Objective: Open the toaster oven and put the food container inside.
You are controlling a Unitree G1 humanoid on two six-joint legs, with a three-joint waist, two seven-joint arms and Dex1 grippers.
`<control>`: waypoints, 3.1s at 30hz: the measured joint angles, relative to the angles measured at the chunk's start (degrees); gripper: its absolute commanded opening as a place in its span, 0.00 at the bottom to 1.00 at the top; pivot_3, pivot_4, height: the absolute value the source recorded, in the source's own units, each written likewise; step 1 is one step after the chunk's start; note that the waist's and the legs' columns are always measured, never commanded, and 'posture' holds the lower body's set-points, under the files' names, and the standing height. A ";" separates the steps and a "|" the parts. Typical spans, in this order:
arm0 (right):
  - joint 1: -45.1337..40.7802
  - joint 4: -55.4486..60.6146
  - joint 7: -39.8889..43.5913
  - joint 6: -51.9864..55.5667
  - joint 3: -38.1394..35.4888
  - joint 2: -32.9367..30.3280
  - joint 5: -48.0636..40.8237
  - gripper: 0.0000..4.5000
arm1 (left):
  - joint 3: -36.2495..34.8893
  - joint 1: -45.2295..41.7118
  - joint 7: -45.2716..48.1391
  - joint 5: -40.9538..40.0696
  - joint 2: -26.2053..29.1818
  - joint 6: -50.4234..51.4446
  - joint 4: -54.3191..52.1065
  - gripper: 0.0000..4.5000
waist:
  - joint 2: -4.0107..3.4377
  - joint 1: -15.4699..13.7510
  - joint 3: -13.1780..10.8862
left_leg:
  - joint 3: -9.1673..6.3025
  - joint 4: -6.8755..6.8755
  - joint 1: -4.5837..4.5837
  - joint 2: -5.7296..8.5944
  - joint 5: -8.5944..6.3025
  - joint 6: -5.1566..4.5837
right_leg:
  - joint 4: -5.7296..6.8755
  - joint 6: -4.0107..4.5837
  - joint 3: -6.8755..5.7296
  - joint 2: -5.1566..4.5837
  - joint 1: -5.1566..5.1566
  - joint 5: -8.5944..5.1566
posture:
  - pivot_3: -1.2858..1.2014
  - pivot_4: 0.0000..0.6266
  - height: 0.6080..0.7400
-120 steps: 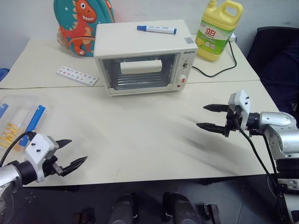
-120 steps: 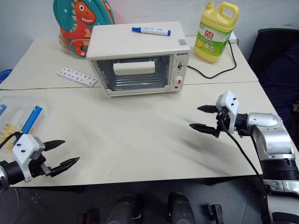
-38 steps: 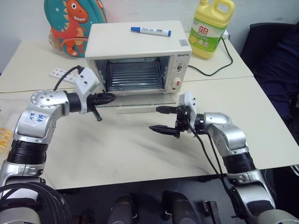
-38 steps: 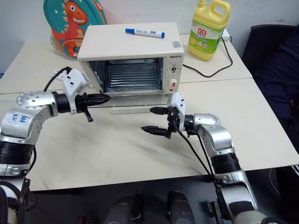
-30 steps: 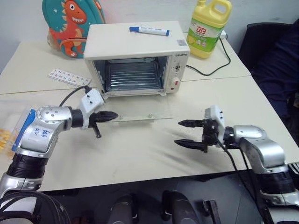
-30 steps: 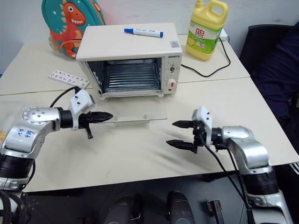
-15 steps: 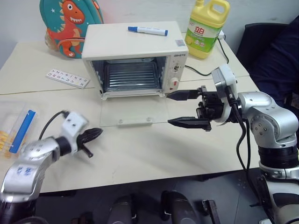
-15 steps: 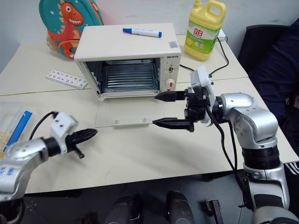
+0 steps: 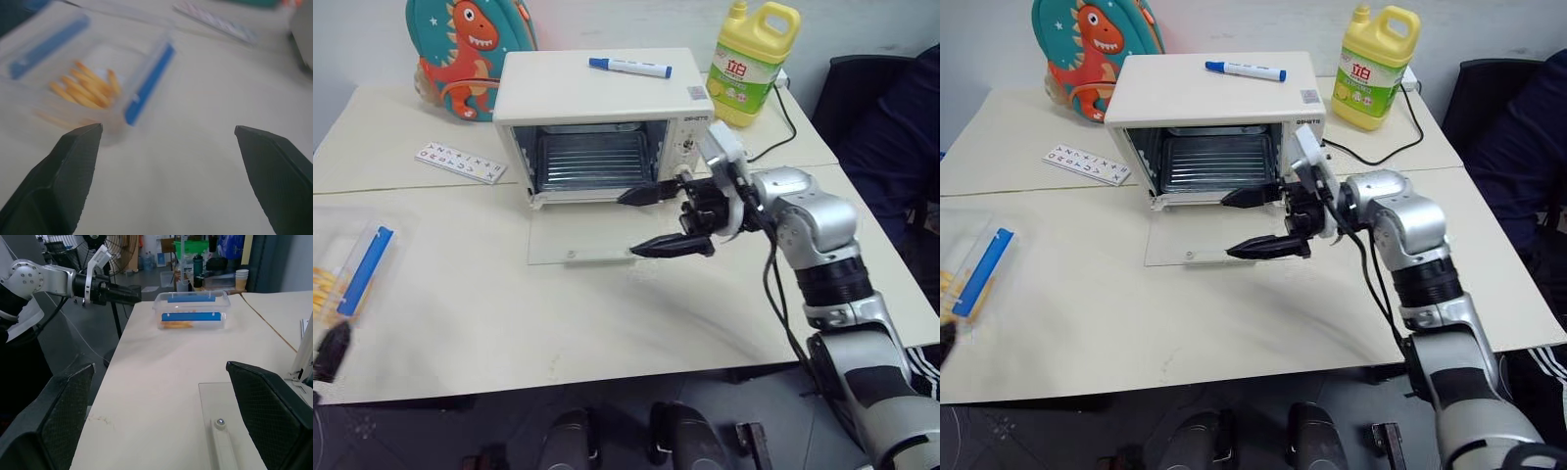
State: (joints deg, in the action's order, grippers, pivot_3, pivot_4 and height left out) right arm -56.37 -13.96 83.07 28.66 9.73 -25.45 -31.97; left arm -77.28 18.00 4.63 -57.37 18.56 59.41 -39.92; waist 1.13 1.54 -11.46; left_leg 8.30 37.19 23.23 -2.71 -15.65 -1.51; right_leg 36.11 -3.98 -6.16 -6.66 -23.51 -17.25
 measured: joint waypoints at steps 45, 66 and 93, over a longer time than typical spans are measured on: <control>16.12 20.61 -10.57 12.74 -11.18 -15.53 -7.35 1.00 | 22.03 -23.19 -38.72 -23.85 42.08 17.35 44.06 0.00 | 0.68 -0.01 0.34 | 0.14 -0.25 0.08 0.02 -0.24 0.76 | -0.21 0.02 0.12 -0.04 -0.26 -0.01 | 0.52 0.24 1.00; 33.41 32.25 -23.73 12.54 -20.95 -18.32 -9.03 1.00 | 66.11 -67.11 -38.91 -8.88 20.44 24.15 37.10 0.00 | 0.61 -1.62 0.26 | 0.31 -0.03 0.05 -0.05 0.26 0.44 | 0.08 0.07 0.20 0.37 -0.25 -0.05 | 0.52 0.24 1.00; 36.58 35.92 -31.81 13.96 -15.70 -13.07 -11.49 0.65 | 44.42 -56.99 -6.65 2.95 11.96 17.04 23.83 0.27 | 0.63 -1.54 0.29 | 0.31 -0.04 0.00 -0.04 0.29 0.44 | 0.09 -0.04 0.19 0.33 -0.19 0.02 | 0.52 0.24 1.00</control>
State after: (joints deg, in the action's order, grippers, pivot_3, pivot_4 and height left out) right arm -19.79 21.96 51.26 42.62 -5.97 -38.52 -43.46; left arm -32.86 -38.98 -2.02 -54.42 30.51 76.45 -16.09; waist 1.77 0.00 -11.17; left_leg 8.61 37.15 23.24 -2.75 -15.36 -1.08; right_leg 36.21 -4.01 -5.97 -6.33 -23.70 -17.22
